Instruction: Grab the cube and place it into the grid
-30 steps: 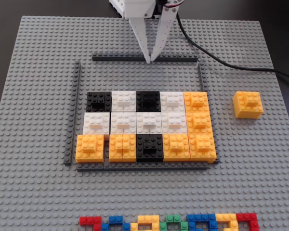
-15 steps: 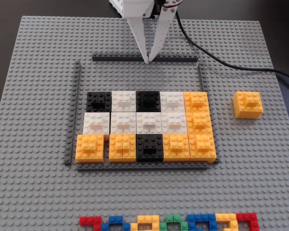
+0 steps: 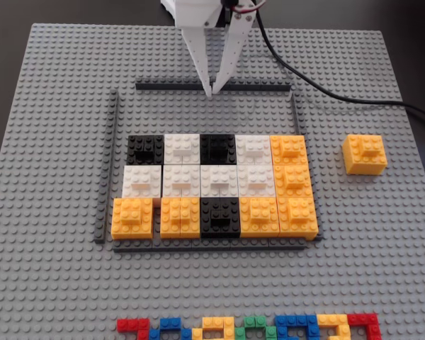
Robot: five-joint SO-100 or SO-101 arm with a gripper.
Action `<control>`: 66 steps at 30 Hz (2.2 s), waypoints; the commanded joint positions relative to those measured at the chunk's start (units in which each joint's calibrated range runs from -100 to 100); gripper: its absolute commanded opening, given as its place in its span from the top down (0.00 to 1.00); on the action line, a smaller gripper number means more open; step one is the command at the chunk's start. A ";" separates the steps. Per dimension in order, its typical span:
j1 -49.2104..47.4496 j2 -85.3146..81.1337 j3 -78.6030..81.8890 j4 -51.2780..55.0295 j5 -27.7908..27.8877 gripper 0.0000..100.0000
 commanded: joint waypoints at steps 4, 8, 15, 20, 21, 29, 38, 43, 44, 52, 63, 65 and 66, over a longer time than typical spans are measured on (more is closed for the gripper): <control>-1.64 7.93 -16.46 3.88 -1.03 1.00; -4.51 8.45 -24.70 6.71 -1.76 1.00; -9.00 14.64 -37.75 10.82 -3.32 1.00; -12.10 23.32 -46.00 12.38 -5.08 1.00; -12.76 24.61 -47.18 12.43 -5.42 1.00; -19.24 37.68 -57.42 11.79 -9.47 1.00; -23.66 57.46 -71.56 10.57 -12.94 1.00; -24.99 68.64 -79.71 10.57 -14.85 1.00; -25.36 70.87 -81.61 10.67 -15.19 1.00; -28.08 84.97 -93.40 10.67 -17.73 1.00; -29.78 103.98 -112.43 12.92 -19.10 0.98; -29.63 105.35 -113.51 12.77 -18.85 0.97; -29.48 105.70 -113.51 12.72 -18.71 0.96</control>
